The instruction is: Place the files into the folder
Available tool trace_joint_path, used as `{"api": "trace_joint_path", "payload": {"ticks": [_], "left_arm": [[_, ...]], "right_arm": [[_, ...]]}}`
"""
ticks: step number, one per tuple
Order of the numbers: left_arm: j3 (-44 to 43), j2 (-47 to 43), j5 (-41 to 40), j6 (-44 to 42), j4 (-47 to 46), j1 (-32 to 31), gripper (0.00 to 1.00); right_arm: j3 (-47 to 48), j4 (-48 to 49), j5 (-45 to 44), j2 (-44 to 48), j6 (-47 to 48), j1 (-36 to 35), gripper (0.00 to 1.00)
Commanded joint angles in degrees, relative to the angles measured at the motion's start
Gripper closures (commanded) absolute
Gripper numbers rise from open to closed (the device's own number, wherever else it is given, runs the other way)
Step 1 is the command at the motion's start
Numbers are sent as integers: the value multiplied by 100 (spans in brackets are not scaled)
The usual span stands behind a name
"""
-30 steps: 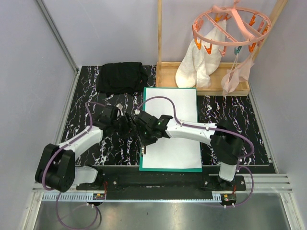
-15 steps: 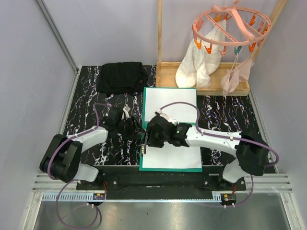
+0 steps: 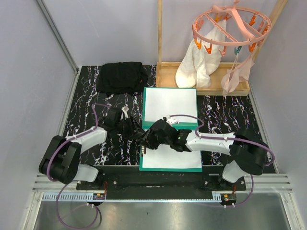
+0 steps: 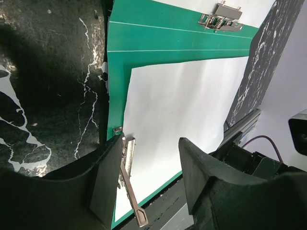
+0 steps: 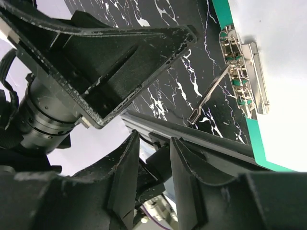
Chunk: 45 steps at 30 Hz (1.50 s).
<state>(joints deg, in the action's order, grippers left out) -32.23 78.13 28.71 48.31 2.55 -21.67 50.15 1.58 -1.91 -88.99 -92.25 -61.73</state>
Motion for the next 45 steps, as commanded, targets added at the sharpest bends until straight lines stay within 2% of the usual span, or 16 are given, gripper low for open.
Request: {"api": "trace_joint_path", "payload": {"ticks": [1, 14, 31, 39, 45], "left_arm": [[-126, 18, -50, -68, -132, 49, 46], [-205, -52, -6, -156, -17, 119, 42], [-258, -175, -14, -226, 123, 146, 42], [-266, -272, -14, -252, 185, 137, 42], [-319, -237, 91, -410, 246, 146, 42]], "right_arm": [[-146, 536, -11, -153, -522, 30, 60], [-155, 641, 174, -496, -566, 30, 59], [-322, 896, 455, -637, -760, 21, 62], [-383, 1054, 464, -690, -795, 12, 71], [-497, 1125, 455, -690, -830, 21, 84]]}}
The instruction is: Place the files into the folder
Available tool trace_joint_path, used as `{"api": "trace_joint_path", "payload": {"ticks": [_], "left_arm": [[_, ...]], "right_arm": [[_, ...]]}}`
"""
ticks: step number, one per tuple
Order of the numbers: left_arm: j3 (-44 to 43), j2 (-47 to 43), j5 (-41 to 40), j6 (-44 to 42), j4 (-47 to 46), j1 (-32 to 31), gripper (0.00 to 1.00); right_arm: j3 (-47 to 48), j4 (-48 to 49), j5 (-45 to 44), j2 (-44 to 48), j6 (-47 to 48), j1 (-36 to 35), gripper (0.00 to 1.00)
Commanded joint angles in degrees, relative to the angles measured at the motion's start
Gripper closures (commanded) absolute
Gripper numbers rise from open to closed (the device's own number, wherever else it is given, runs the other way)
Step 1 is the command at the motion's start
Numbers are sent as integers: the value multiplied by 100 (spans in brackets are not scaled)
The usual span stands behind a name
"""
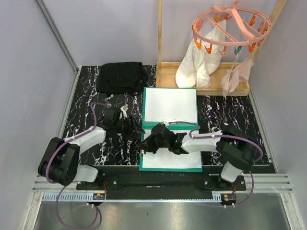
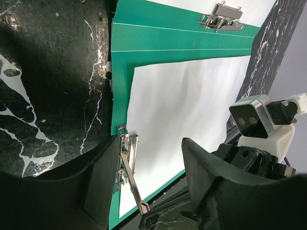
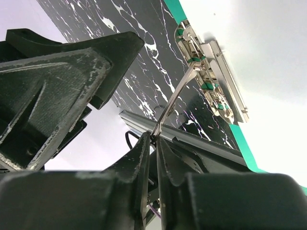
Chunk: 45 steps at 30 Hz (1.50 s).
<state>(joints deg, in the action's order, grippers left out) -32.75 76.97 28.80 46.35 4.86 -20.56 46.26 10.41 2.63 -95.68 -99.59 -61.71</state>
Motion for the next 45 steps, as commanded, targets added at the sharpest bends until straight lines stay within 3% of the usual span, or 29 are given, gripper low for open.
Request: {"api": "trace_joint_path", "payload": {"ticks": [1, 8, 20, 30, 37, 39, 45], "left_arm": [[-275, -95, 100, -231, 15, 25, 42], [-328, 29, 223, -328, 6, -80, 45], [-258, 494, 144, -161, -416, -484, 55], [32, 1241, -76, -187, -855, -520, 77], [-170, 1461, -550, -644, -144, -572, 91], [-249, 1522, -734, -758, 101, -581, 100], [-381, 1593, -1060, -917, 348, -634, 100]], "right_arm": [[-135, 285, 0, -21, -104, 19, 88], [-381, 418, 62, 14, -105, 10, 100], [-961, 523, 97, 76, 334, -7, 100], [-961, 418, 114, 41, 871, -7, 100], [-1154, 154, -52, 251, 1091, -7, 100], [-1207, 49, -70, 357, 1161, 1, 100], [-1400, -285, -228, 726, 1310, 28, 100]]}}
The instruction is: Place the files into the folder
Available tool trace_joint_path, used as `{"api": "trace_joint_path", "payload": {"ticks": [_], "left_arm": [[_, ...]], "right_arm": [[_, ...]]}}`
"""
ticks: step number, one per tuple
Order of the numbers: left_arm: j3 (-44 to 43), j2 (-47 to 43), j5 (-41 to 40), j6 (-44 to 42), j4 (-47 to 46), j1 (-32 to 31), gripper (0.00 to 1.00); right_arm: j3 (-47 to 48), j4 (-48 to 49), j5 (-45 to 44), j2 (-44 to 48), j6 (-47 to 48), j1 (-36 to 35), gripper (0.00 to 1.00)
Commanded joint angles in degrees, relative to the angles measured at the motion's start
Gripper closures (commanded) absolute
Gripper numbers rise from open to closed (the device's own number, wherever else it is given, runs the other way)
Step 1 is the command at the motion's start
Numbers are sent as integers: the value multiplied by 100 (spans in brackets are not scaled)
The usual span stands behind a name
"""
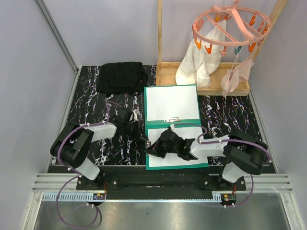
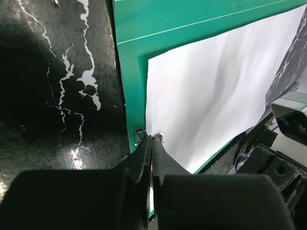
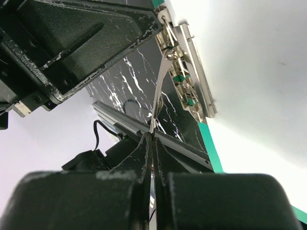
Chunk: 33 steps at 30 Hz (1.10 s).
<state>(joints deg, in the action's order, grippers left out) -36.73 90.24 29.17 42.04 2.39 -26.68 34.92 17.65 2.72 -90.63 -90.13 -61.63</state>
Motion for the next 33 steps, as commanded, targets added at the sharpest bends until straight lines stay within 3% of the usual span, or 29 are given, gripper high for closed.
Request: {"api": "trace_joint_path", "payload": {"ticks": [1, 33], "left_arm": [[17, 275, -1124, -495, 622, -31, 100], [-212, 592, -1396, -636, 771, -48, 100]], "right_arm": [[-275, -1053, -246, 256, 399, 36, 100], [-1031, -1730, -422, 222, 988, 704, 100]]}}
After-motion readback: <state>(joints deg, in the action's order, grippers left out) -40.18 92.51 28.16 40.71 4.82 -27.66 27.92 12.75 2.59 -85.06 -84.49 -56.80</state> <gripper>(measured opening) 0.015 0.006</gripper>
